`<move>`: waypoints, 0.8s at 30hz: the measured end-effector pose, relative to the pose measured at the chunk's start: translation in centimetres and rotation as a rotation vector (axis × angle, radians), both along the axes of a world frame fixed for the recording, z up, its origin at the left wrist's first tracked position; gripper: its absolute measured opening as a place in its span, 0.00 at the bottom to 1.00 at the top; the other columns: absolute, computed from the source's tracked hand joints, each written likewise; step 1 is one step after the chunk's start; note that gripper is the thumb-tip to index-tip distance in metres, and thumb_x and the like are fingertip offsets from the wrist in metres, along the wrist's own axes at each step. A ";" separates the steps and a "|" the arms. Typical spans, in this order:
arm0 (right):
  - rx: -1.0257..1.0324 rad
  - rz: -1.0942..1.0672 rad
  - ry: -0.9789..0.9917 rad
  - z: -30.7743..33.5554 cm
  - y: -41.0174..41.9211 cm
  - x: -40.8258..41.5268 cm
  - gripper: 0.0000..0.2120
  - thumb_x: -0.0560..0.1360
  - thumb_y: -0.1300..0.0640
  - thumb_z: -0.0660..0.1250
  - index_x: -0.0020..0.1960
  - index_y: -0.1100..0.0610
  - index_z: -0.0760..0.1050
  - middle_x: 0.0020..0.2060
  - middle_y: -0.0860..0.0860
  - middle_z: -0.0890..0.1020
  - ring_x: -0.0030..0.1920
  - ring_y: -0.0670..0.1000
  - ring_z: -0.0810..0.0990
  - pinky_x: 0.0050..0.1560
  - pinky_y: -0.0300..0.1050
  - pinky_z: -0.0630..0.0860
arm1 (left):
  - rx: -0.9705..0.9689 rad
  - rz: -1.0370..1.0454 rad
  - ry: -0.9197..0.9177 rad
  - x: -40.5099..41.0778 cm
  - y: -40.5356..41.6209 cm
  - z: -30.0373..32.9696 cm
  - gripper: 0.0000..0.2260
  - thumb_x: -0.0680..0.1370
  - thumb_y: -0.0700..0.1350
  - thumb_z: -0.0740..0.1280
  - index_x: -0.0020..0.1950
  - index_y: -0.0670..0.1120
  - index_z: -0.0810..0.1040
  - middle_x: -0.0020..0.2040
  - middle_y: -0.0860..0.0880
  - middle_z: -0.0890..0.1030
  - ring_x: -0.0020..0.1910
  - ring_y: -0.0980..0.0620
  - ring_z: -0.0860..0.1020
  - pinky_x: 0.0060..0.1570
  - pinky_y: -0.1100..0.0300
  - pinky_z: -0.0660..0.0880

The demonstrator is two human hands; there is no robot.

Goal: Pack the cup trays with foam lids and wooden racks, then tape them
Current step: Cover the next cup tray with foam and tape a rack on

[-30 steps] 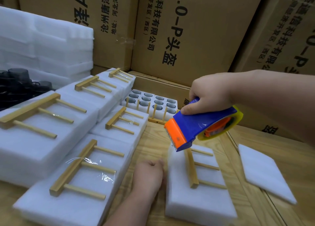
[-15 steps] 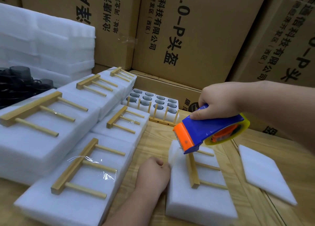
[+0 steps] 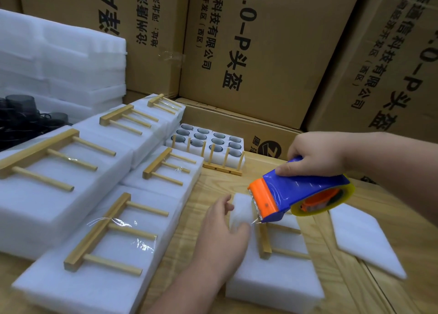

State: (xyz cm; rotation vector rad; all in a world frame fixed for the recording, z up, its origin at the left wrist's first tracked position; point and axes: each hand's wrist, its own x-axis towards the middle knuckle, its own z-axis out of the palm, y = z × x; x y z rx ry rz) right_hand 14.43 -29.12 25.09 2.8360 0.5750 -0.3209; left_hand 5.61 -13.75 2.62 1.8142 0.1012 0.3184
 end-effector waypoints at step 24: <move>0.231 -0.021 0.040 -5.2 -6.1 0.1 0.17 0.75 0.30 0.63 0.54 0.41 0.76 0.46 0.42 0.80 0.47 0.45 0.80 0.45 0.41 0.77 | 0.240 -0.235 0.099 1.9 -5.6 3.3 0.59 0.68 0.56 0.71 0.63 0.71 0.16 0.74 0.45 0.69 0.76 0.39 0.63 0.75 0.43 0.64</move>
